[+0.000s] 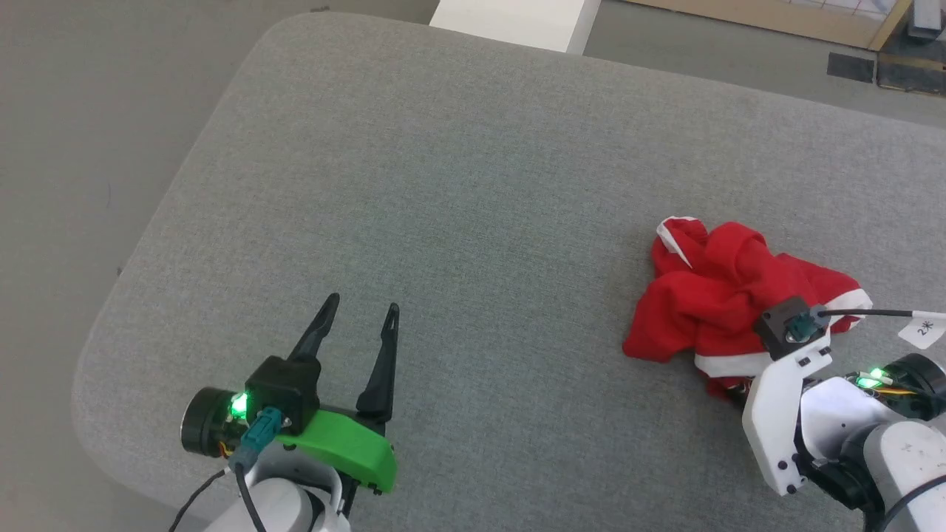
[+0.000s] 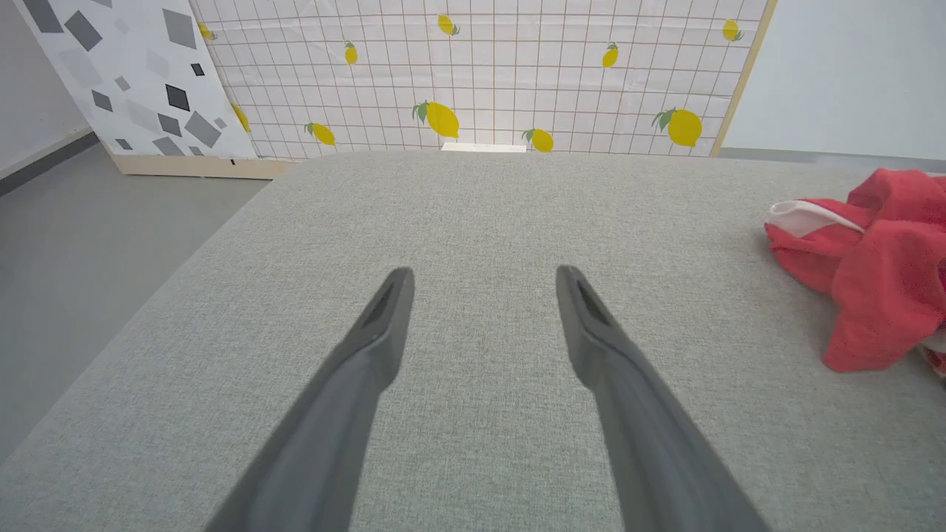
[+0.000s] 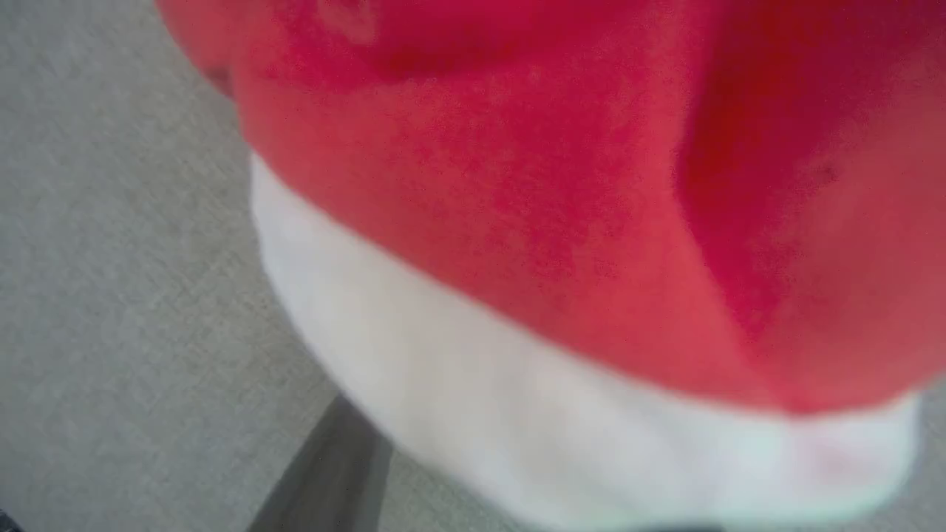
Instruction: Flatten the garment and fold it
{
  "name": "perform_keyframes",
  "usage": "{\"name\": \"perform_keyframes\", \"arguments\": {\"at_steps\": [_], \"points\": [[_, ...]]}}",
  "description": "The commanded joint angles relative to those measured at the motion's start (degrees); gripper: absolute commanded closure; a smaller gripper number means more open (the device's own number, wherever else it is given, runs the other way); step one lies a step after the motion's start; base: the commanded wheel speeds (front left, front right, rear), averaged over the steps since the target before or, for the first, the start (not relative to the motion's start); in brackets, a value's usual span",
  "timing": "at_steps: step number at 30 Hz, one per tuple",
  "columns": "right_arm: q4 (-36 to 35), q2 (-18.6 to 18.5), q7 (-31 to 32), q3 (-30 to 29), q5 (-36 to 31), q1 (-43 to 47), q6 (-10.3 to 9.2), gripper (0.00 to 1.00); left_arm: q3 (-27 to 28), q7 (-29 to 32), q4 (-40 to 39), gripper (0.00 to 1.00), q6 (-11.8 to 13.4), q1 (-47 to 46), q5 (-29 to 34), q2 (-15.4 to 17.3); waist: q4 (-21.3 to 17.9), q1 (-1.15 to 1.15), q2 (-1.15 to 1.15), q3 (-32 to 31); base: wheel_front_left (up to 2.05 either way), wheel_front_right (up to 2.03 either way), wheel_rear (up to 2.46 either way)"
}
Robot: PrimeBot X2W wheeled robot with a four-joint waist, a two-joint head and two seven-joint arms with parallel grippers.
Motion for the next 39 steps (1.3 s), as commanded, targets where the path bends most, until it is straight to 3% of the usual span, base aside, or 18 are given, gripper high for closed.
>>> {"name": "perform_keyframes", "arguments": {"at_steps": [1,13,21,22,23,33,39], "points": [[1.4,-0.1,-0.1,0.6,0.3,0.2,-0.08,1.0,0.0,-0.3,0.3,0.0,0.0,-0.4,0.6,-0.4,-0.9,-0.01,0.0,-0.6,0.0,0.0,0.0],[-3.7,-6.7,-0.9,-7.7,1.8,8.0,-0.08,1.0,-0.3,0.1,0.7,0.0,-0.4,0.1,-0.2,-0.1,-7.5,-0.01,0.0,-5.5,0.0,0.0,0.0],[-4.8,-5.1,-0.2,-11.6,1.8,14.4,-0.08,1.0,-0.5,0.5,0.0,0.0,-0.3,0.7,-0.6,0.4,-9.6,-0.01,0.0,-6.3,0.0,0.0,0.0],[-4.8,-4.8,-0.6,-11.6,1.5,14.6,-0.08,0.6,-0.5,0.6,0.0,0.0,-0.3,0.7,-0.6,0.5,-9.8,-0.01,0.0,-6.4,0.0,0.0,0.0],[-4.8,-4.2,-1.4,-12.1,1.1,14.5,-0.08,0.0,-0.5,0.6,0.0,0.0,-0.3,0.7,-0.7,0.5,-10.0,-0.01,0.0,-6.5,0.0,0.0,0.0],[-10.7,0.3,-11.0,-15.8,2.3,10.7,-0.08,0.0,0.1,1.0,-0.7,0.0,0.4,1.2,-1.8,0.7,-12.7,-0.01,0.0,-8.7,0.0,0.0,0.0],[-13.6,1.3,-24.0,-15.8,2.6,9.9,-0.08,0.0,0.6,1.3,-1.7,0.0,0.5,1.2,-2.9,0.2,-14.1,-0.01,0.0,-9.1,0.0,0.0,0.0]]}}
